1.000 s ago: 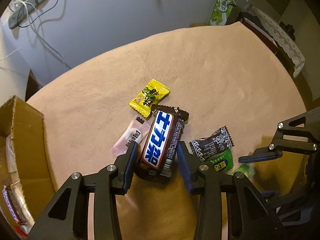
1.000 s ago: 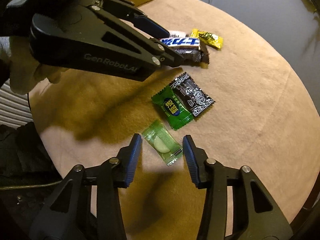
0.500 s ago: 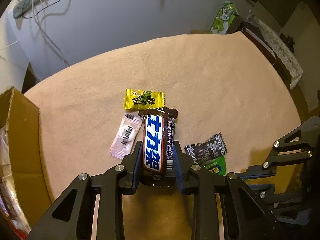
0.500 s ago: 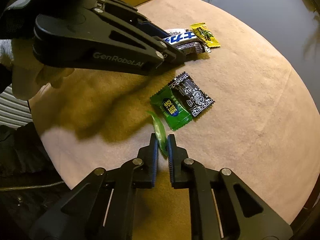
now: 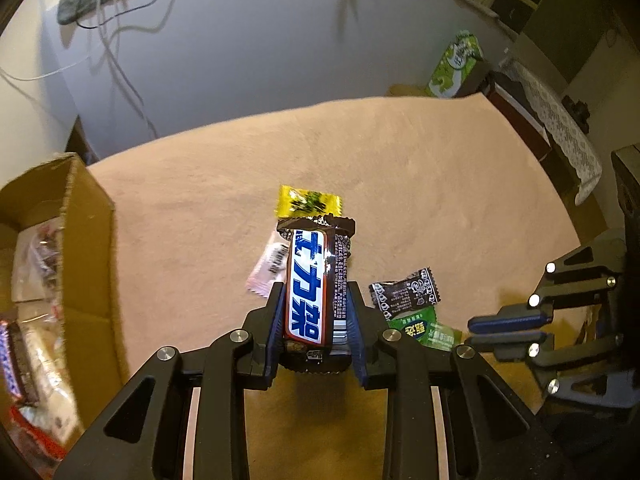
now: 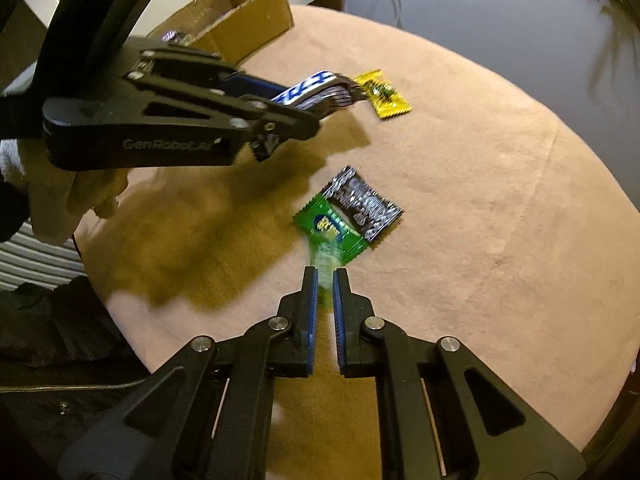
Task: Organize snacks
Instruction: 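Carry the chocolate bar and green candy into the box and release both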
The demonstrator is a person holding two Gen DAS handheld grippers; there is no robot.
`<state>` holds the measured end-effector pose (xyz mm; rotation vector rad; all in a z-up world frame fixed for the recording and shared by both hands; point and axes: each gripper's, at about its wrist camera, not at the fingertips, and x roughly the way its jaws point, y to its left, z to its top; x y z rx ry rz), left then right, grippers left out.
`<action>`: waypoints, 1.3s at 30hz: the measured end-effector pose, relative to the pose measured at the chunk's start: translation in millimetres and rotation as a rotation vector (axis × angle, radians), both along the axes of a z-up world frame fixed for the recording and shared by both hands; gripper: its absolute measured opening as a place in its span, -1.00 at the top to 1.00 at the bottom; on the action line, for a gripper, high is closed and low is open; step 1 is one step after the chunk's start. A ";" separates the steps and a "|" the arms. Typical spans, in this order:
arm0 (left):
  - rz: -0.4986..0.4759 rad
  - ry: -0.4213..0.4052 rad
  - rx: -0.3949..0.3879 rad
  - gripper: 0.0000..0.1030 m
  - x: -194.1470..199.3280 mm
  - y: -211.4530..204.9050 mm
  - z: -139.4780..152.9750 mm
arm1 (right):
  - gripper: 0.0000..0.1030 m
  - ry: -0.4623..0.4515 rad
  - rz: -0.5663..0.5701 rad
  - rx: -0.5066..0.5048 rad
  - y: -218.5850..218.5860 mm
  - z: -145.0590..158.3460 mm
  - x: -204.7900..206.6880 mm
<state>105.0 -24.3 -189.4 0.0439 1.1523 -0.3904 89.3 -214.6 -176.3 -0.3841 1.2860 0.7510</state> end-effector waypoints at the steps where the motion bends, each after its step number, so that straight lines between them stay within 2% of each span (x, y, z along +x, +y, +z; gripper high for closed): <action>1: 0.007 -0.007 -0.001 0.48 -0.8 3.8 3.2 | 0.85 -0.005 -0.003 0.004 -0.2 3.1 1.9; 17: 0.182 -0.086 -0.020 0.48 -12.4 63.5 36.8 | 0.85 -0.104 0.034 0.085 18.8 55.5 10.5; 23: 0.243 -0.105 -0.021 0.48 -21.7 85.3 44.5 | 0.85 -0.125 0.062 0.113 48.6 68.2 17.1; 26: 0.269 -0.105 -0.023 0.48 -27.8 96.0 44.6 | 0.85 -0.137 0.088 0.090 51.5 69.3 16.3; 30: 0.278 -0.098 -0.019 0.48 -32.5 100.5 42.1 | 0.84 -0.061 0.095 0.047 47.3 48.8 15.9; 32: 0.282 -0.093 -0.021 0.48 -34.0 101.2 40.6 | 0.60 -0.038 0.093 -0.012 40.9 33.2 13.9; 33: 0.284 -0.091 -0.023 0.48 -35.1 101.2 40.0 | 0.30 -0.023 0.098 -0.032 37.7 27.1 13.0; 34: 0.285 -0.090 -0.025 0.48 -36.6 101.0 39.4 | 0.17 -0.017 0.105 -0.060 34.1 19.2 10.2; 39: 0.290 -0.090 -0.029 0.48 -42.5 100.7 41.1 | 0.17 0.022 0.150 -0.141 29.0 -6.1 -0.9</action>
